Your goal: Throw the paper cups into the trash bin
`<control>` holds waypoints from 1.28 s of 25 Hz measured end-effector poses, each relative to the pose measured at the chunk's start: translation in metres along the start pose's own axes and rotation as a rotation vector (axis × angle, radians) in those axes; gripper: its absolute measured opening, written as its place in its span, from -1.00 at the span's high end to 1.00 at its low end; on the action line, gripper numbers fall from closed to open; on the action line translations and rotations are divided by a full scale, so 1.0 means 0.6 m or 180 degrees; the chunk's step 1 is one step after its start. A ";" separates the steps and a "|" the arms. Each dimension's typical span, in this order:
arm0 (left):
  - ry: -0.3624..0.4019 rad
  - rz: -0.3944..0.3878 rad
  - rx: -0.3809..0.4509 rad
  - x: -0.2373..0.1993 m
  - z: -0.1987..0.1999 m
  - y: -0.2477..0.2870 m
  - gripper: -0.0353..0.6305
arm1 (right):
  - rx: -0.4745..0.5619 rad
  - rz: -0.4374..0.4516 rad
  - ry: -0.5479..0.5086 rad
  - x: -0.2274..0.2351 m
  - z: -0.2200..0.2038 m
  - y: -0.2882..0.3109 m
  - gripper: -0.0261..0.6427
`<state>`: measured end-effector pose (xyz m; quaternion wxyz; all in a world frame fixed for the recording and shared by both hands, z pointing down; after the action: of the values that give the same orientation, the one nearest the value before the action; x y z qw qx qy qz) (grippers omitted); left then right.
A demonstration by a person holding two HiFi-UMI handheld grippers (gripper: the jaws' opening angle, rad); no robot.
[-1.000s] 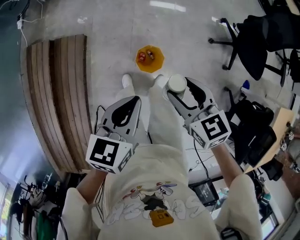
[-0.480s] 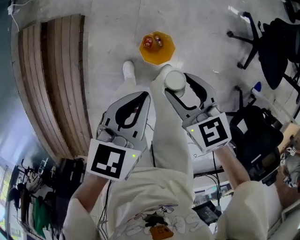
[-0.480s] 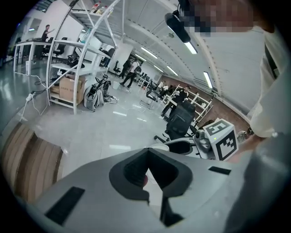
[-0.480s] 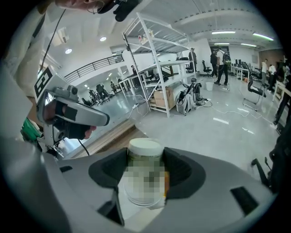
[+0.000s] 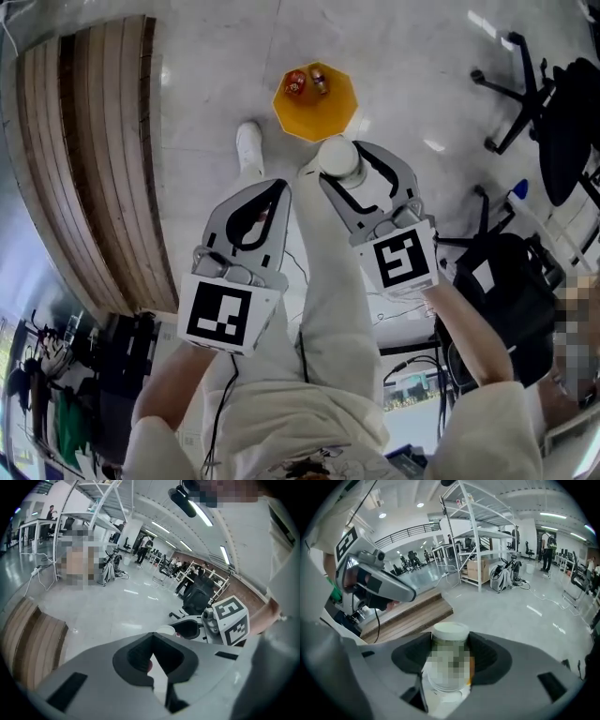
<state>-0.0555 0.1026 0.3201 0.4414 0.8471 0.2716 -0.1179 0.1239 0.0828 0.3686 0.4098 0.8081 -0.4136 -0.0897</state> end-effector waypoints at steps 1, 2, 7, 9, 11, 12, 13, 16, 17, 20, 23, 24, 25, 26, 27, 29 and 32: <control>0.0024 0.0024 -0.0011 -0.008 -0.006 0.016 0.88 | -0.0021 -0.0004 -0.0024 0.009 -0.010 0.016 0.15; 0.0074 0.0056 -0.0022 -0.016 -0.014 0.033 0.88 | -0.0045 -0.0003 -0.0052 0.017 -0.021 0.032 0.15; 0.0135 0.0213 -0.0090 -0.056 -0.072 0.127 0.88 | -0.0138 0.0050 -0.0188 0.048 -0.075 0.115 0.15; 0.0086 0.0206 -0.0065 -0.069 -0.098 0.164 0.88 | -0.0172 0.0088 -0.0212 0.056 -0.098 0.146 0.15; -0.0027 0.0229 -0.0110 -0.083 -0.128 0.198 0.88 | -0.0233 0.0104 -0.0217 0.063 -0.120 0.175 0.15; -0.0102 0.0260 -0.0148 -0.091 -0.144 0.216 0.88 | -0.0259 0.0105 -0.0222 0.067 -0.132 0.189 0.15; -0.0168 0.0302 -0.0192 -0.099 -0.160 0.234 0.88 | -0.0274 0.0102 -0.0240 0.071 -0.143 0.204 0.15; -0.0248 0.0428 -0.0284 -0.122 -0.201 0.282 0.88 | -0.0302 0.0095 -0.0327 0.077 -0.178 0.244 0.15; -0.0224 0.0461 -0.0300 -0.128 -0.211 0.294 0.88 | -0.0322 0.0099 -0.0341 0.078 -0.188 0.255 0.15; -0.0112 0.0511 -0.0368 -0.148 -0.237 0.323 0.88 | -0.0378 0.0120 -0.0354 0.080 -0.213 0.283 0.15; 0.0091 0.0466 -0.0471 -0.165 -0.254 0.346 0.88 | -0.0430 0.0134 -0.0385 0.082 -0.231 0.303 0.15; 0.0174 0.0435 -0.0490 -0.171 -0.258 0.354 0.88 | -0.0435 0.0130 -0.0409 0.083 -0.237 0.311 0.15; 0.0244 0.0415 -0.0504 -0.177 -0.262 0.362 0.88 | -0.0438 0.0124 -0.0433 0.085 -0.244 0.320 0.15; 0.0291 0.0408 -0.0516 -0.183 -0.266 0.371 0.88 | -0.0444 0.0118 -0.0450 0.087 -0.251 0.329 0.15; 0.0320 0.0412 -0.0528 -0.189 -0.271 0.380 0.88 | -0.0455 0.0118 -0.0457 0.088 -0.259 0.338 0.15; 0.0373 0.0443 -0.0561 -0.200 -0.286 0.398 0.88 | -0.0496 0.0126 -0.0465 0.090 -0.275 0.357 0.15; 0.0457 0.0476 -0.0636 -0.214 -0.310 0.430 0.88 | -0.0549 0.0121 -0.0491 0.095 -0.292 0.386 0.15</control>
<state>-0.0231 0.0885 0.6614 0.5105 0.8230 0.2490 0.0037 0.1076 0.0692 0.6637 0.4464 0.7525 -0.4499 -0.1791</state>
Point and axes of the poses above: the fingertips, and each gripper's own axes: y forward along the fingers, x to its right, z out of its top, the point moved 10 cm from there along -y, backward along the fingers, and after that the axes turned 2 degrees about x, right-handed, at the moved point
